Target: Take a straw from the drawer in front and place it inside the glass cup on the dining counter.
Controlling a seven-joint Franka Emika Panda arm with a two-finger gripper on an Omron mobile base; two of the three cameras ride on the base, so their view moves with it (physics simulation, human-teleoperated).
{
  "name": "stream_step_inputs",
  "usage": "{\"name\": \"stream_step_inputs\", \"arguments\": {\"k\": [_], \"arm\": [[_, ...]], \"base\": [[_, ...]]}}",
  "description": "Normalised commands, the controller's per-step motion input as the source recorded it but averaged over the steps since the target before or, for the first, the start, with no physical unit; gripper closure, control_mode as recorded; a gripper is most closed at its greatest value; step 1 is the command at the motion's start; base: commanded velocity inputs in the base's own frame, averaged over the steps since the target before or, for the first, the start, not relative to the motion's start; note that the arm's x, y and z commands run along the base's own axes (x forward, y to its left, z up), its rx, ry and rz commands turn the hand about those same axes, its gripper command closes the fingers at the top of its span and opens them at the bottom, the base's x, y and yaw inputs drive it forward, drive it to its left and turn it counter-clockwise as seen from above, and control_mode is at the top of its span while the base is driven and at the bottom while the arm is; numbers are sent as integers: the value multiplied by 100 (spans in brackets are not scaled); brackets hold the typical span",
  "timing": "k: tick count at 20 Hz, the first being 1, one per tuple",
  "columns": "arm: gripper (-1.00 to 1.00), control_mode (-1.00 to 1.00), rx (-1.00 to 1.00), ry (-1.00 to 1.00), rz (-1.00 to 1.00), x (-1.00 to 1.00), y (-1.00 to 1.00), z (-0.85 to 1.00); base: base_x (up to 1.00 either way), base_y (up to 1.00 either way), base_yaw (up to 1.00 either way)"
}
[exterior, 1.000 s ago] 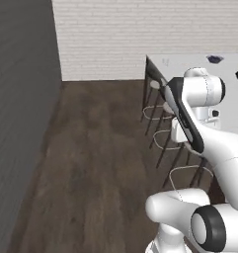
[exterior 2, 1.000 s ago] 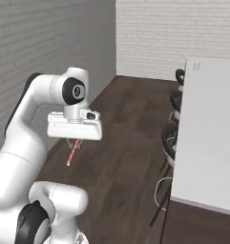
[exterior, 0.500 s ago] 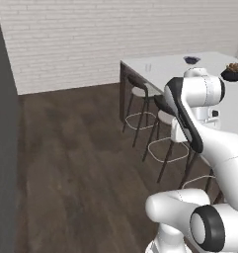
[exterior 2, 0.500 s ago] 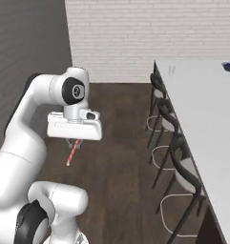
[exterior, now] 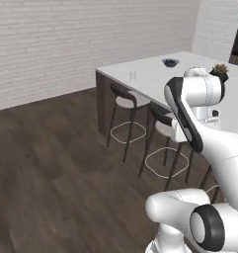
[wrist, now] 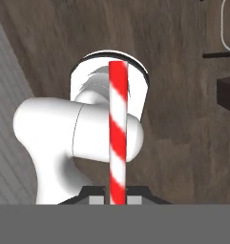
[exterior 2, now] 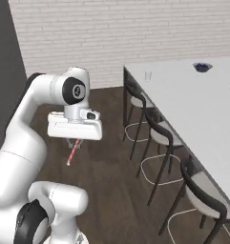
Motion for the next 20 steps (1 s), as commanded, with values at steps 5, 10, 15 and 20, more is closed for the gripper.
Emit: {"name": "stream_step_inputs", "arguments": {"k": [5, 10, 15, 20], "arm": [[100, 100, 0, 0, 0, 0, 0, 0], [100, 100, 0, 0, 0, 0, 0, 0], [100, 100, 0, 0, 0, 0, 0, 0], [100, 100, 0, 0, 0, 0, 0, 0]], "base": [[96, 95, -43], [91, 99, -43], [85, 96, -43], [82, 97, -44]]}}
